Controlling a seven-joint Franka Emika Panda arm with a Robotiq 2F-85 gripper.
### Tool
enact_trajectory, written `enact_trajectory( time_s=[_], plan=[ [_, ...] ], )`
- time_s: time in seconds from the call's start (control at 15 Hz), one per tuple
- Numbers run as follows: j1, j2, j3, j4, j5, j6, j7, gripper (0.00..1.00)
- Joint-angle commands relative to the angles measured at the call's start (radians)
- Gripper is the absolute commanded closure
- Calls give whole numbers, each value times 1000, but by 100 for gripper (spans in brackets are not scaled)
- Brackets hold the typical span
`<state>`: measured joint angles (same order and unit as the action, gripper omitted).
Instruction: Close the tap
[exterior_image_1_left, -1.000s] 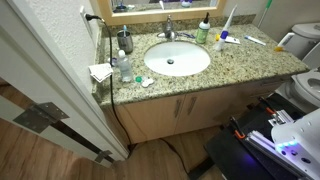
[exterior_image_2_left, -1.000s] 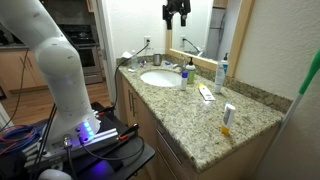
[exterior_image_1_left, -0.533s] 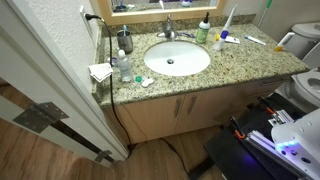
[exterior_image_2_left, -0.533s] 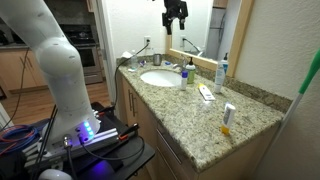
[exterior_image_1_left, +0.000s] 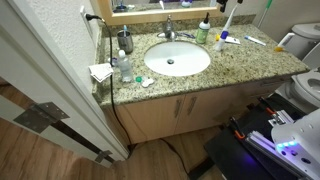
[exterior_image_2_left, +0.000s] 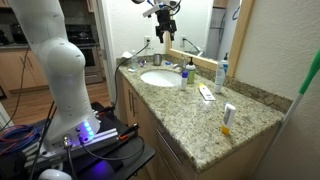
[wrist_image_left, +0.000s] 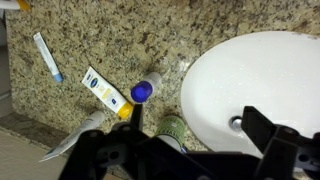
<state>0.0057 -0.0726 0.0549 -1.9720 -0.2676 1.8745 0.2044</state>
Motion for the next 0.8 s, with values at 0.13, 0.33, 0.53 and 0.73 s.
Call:
enact_trajectory(
  time_s=[0.13, 0.33, 0.53, 0.73],
  plan=[
    [-2, -8, -8, -20, -78, 8, 34, 0],
    [-5, 90, -19, 15, -49, 72, 99, 0],
    [-3, 161, -30, 72, 81, 164, 125, 0],
    [1, 242, -30, 187, 229, 186, 99, 0]
  ],
)
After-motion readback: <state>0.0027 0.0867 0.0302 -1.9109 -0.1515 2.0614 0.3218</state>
